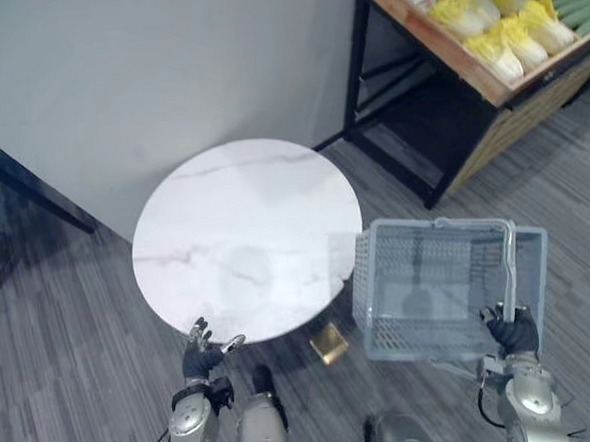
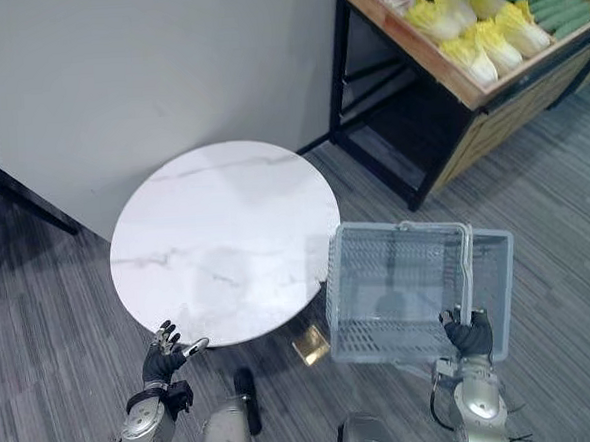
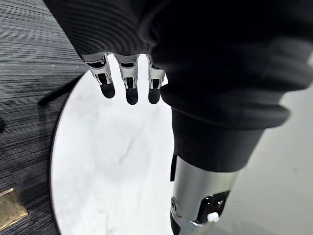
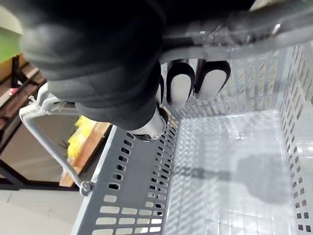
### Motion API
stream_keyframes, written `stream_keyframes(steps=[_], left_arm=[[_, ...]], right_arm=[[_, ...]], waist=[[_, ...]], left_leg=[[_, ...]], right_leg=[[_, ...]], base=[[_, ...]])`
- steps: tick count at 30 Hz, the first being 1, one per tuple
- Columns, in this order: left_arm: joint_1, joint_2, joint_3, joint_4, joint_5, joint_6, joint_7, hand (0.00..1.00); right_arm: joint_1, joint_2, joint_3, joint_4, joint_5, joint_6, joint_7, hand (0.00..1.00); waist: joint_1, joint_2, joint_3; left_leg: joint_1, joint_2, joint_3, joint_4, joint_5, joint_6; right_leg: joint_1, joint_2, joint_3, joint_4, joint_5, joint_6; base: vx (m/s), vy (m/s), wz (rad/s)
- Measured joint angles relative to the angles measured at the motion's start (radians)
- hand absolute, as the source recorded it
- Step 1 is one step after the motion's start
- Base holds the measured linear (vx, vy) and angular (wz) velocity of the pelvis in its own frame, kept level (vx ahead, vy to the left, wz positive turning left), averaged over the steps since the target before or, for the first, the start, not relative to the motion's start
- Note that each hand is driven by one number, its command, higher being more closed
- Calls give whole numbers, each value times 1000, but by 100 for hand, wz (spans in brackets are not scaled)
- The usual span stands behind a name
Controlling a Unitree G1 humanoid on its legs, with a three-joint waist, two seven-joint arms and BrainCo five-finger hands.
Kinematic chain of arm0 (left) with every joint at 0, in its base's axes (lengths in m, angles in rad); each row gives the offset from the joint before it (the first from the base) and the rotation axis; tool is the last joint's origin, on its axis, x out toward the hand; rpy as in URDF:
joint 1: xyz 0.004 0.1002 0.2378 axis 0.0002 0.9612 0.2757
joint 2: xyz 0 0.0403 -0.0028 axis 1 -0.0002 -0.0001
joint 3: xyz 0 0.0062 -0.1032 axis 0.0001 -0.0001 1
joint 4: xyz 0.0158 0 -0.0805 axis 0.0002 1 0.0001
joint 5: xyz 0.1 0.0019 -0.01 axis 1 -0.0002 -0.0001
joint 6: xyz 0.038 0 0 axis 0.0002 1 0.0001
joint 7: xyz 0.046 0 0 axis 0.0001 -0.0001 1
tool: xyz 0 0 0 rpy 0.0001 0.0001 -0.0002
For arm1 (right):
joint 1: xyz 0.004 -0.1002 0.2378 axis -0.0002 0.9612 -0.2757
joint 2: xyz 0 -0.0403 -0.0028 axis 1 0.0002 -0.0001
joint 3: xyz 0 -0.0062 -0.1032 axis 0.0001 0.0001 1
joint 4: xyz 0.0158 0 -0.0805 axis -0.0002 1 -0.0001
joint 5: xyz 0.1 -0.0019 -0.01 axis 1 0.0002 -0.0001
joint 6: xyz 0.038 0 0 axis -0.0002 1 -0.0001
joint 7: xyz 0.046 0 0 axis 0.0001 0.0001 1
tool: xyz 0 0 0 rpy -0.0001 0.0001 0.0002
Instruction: Pick vegetable in the basket
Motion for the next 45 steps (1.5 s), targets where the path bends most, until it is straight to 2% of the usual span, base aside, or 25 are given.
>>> stream_keyframes(steps=[2, 4, 9, 14, 16, 19, 21, 23, 25, 26, 27, 28, 29, 30, 32, 33, 37, 38, 39, 40, 41, 42, 43, 44, 45], left_arm=[[-10, -2, 0, 2, 0, 0, 1, 0], [-7, 3, -6, 5, 2, 0, 1, 0], [-4, 3, -16, 41, 10, 3, 2, 0], [-24, 6, -10, 40, 11, 4, 15, 0], [-34, 8, -6, 39, 12, 4, 25, 0], [-39, 34, 0, 42, 12, 4, 27, 0], [-49, 48, 2, 58, 12, 7, 27, 0], [-51, 55, -1, 76, 13, 9, 26, 0], [-64, 56, -14, 110, 25, 11, 24, 0], [-72, 56, -21, 123, 35, 13, 22, 0], [-82, 59, -43, 135, 41, 15, 19, 0], [-85, 59, -51, 136, 41, 18, 18, 0], [-86, 56, -70, 137, 41, 18, 18, 0], [-86, 54, -87, 130, 40, 16, 18, 0], [-81, 50, -88, 112, 38, 15, 20, 0], [-63, 47, -88, 91, 38, 15, 23, 0], [-9, 38, -98, 50, 39, 13, 23, 0], [-6, 39, -98, 49, 39, 12, 26, 0], [-4, 40, -96, 49, 39, 12, 28, 0], [9, 48, -93, 50, 39, 11, 34, 0], [13, 50, -93, 50, 39, 10, 39, 0], [16, 50, -95, 50, 39, 10, 41, 0], [15, 53, -99, 55, 39, 7, 41, 0], [-17, 56, -98, 86, 39, 7, 42, 0], [-28, 57, -100, 90, 39, 10, 42, 0]], right_arm=[[0, 5, -13, 5, 0, 1, 0, 100], [6, 28, -12, 9, 0, 2, 5, 100], [16, 41, -12, 33, 3, 2, 5, 100], [0, 62, -2, 62, 8, 2, 9, 100], [-5, 64, -2, 70, 15, 2, 9, 100], [-23, 63, -2, 129, 21, 1, 9, 100], [-45, 55, -1, 179, 28, 2, 9, 100], [-62, 52, 6, 207, 27, 1, 11, 100], [-78, 30, 19, 233, 27, 2, 16, 100], [-79, 28, 18, 240, 27, 3, 24, 100], [-67, 28, 17, 242, 26, 13, 32, 100], [-60, 27, 17, 242, 24, 18, 31, 100], [-48, 18, 18, 241, 23, 24, 28, 100], [-46, 10, 23, 236, 20, 25, 23, 100], [-45, 8, 26, 200, 17, 25, 8, 100], [-44, 5, 33, 156, 15, 25, 6, 100], [-53, -54, 62, 90, 10, 22, 4, 100], [-69, -90, 67, 94, -2, 18, 3, 100], [-77, -104, 68, 98, -5, 18, 2, 100], [-92, -115, 89, 122, -14, 17, 7, 100], [-93, -115, 98, 129, -20, 17, 7, 100], [-86, -112, 106, 136, -29, 17, 9, 100], [-76, -96, 106, 157, -45, 15, 9, 100], [-92, -87, 107, 209, -55, 16, 11, 100], [-103, -85, 111, 233, -63, 22, 13, 100]], waist=[[0, 10, -8], [2, -16, -3], [-9, -29, -6], [-25, -39, 1], [-22, -43, 11], [-29, -69, 17], [-30, -76, 20], [-50, -73, 20], [-75, -46, 22], [-82, -37, 24], [-86, -34, 25], [-83, -33, 26], [-79, -33, 28], [-78, -36, 30], [-64, -35, 30], [-41, -41, 34], [-11, -18, 37], [6, 7, 34], [8, 19, 31], [32, 19, 11], [33, 12, -1], [30, 1, -16], [28, -32, -32], [16, -75, -21], [1, -83, -14]], left_leg=[[41, -21, 5, -153, -10, -38], [54, -43, 17, -179, 11, -43], [76, -57, 97, -145, -5, -21], [98, -10, 268, -37, -85, -10], [139, 13, 372, -42, -98, -12], [194, 27, 531, -63, -103, -11], [269, 26, 653, -82, -93, -46], [292, 26, 650, -89, -82, -64], [308, 51, 639, -54, -78, -68], [302, 84, 611, 11, -70, -60], [275, 153, 533, 185, -19, 16], [262, 179, 485, 265, 26, 69], [223, 200, 368, 400, 86, 82], [145, 172, 241, 497, 46, 39], [40, 111, 127, 540, -11, 35], [-30, 68, 74, 516, -49, 33], [-161, -53, -28, 185, -57, 10], [-182, -94, -53, -13, -24, -34], [-189, -101, -61, -58, 8, -26], [-184, -113, -63, -39, 54, 18], [-188, -125, -63, -30, 57, 37], [-183, -155, -58, -19, 59, 78], [-156, -206, -53, -31, 47, 107], [-110, -284, -65, -30, 7, 146], [-87, -304, -75, -37, -6, 162]], right_leg=[[-38, 6, -6, -2, 13, 10], [-39, -6, 10, -16, 56, 39], [-34, 2, 91, -59, 125, 81], [-61, 62, 232, -115, 196, 90], [-67, 27, 122, -143, 170, 32], [-84, -103, -211, -116, 161, 13], [-84, -154, -403, -97, 162, -14], [-107, -120, -357, -95, 206, -32], [-137, -62, -299, -72, 190, -42], [-136, -38, -276, -64, 177, -45], [-108, 1, -235, -54, 159, -66], [-84, 18, -217, -55, 156, -77], [-32, 36, -184, -57, 146, -98], [2, 44, -148, -61, 111, -108], [30, 46, -96, -60, 77, -106], [54, 46, -62, -63, 60, -104], [139, 39, -11, -109, 20, -65], [168, 47, 11, -128, 1, -38], [179, 54, 19, -130, -10, -28], [193, 56, 61, -131, -33, -11], [205, 44, 70, -132, -47, -2], [216, 12, 64, -122, -78, 25], [200, -38, 64, -6, -112, 91], [86, -111, 82, 323, -101, 189], [33, -129, 85, 449, -47, 193]], base=[[-243, 111, 8], [-153, 87, -11], [-87, 96, -48], [-108, 97, -100], [-99, 51, -164], [-39, -4, -140], [116, -67, -170], [199, -133, -151], [200, -169, -133], [282, -155, -112], [306, -165, -107], [380, -180, -115], [310, -88, -95], [285, -36, -88], [272, 41, -84], [335, 90, -111], [268, 164, -73], [299, 238, -53], [423, 320, -79], [343, 238, -56], [477, 311, -39], [512, 285, 13], [615, 288, 55], [520, 196, 64], [639, 181, 79]])
